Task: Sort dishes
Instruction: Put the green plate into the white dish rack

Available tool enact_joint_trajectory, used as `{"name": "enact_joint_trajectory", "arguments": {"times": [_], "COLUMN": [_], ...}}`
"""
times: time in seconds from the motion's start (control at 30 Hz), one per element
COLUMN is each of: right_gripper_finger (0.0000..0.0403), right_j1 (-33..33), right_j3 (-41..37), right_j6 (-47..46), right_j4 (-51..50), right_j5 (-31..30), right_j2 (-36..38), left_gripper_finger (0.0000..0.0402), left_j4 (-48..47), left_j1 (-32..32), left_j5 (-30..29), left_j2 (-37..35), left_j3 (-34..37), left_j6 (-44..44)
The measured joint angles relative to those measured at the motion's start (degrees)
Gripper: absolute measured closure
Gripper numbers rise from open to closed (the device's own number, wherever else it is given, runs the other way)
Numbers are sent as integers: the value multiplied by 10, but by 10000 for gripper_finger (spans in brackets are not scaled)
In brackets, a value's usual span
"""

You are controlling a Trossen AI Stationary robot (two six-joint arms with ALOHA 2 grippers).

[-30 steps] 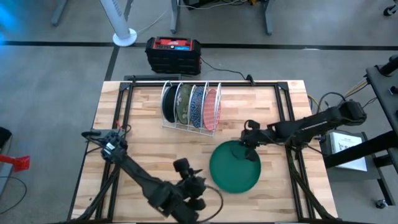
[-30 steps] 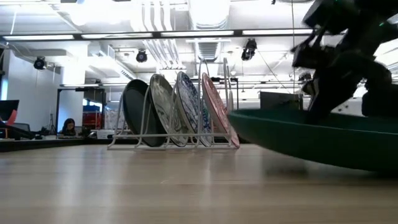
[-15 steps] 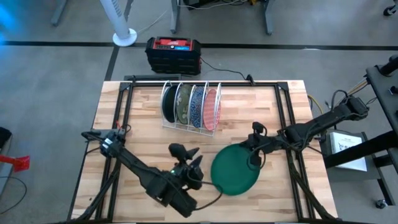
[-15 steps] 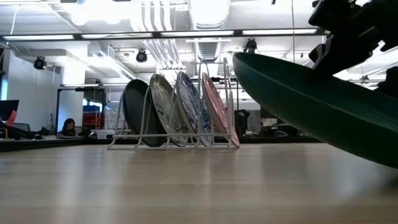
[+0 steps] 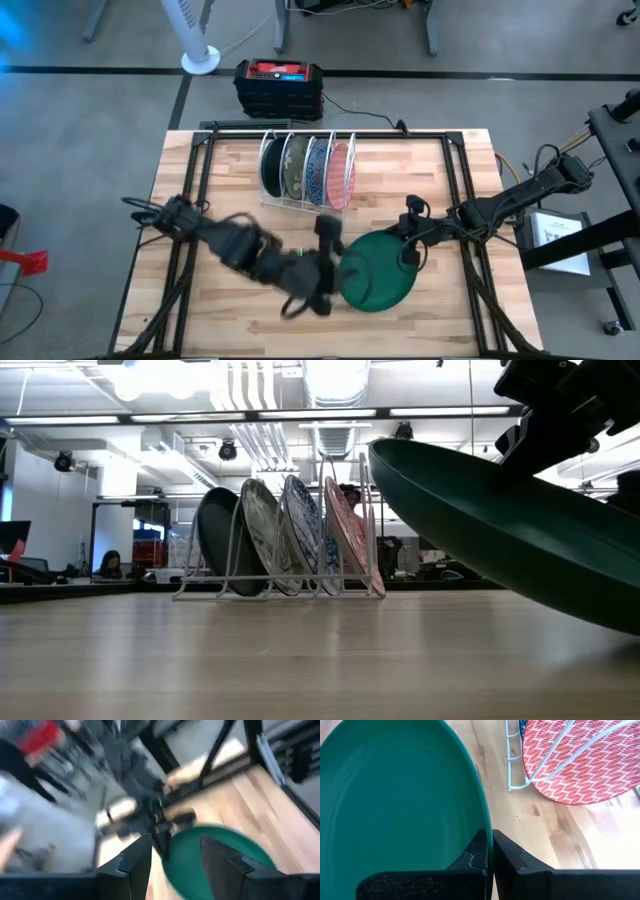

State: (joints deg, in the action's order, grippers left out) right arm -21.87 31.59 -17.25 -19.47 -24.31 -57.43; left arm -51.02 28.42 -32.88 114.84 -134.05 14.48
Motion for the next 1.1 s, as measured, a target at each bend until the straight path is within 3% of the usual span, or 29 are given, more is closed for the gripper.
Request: {"name": "enact_joint_trajectory", "arguments": {"times": [0.1,0.23,0.43,0.57,0.73,0.9,1.1], "right_gripper_finger": [402,402,403,403,403,403,403], "right_j1": [0,0,0,0,0,0,0], "right_j3": [-1,-1,-1,-1,-1,-1,-1], "right_j6": [3,6,7,7,13,23,65], "right_j4": [2,4,4,5,15,17,25], "right_j5": [0,-9,-13,-13,-32,-106,-193], "right_j2": [-1,-1,-1,-1,-1,-1,1], "left_gripper_finger": [248,248,248,248,248,248,248], "left_j4": [-43,-35,51,225,561,809,951], "left_j1": [-25,-55,-69,-68,-69,-65,-47], "left_j5": [47,84,84,81,25,-48,-75], "left_j2": [-1,-18,-125,-246,-353,-340,-242], "left_j3": [19,84,262,446,706,877,936], "left_j6": [-43,-40,-77,-84,-101,-157,-261]}}
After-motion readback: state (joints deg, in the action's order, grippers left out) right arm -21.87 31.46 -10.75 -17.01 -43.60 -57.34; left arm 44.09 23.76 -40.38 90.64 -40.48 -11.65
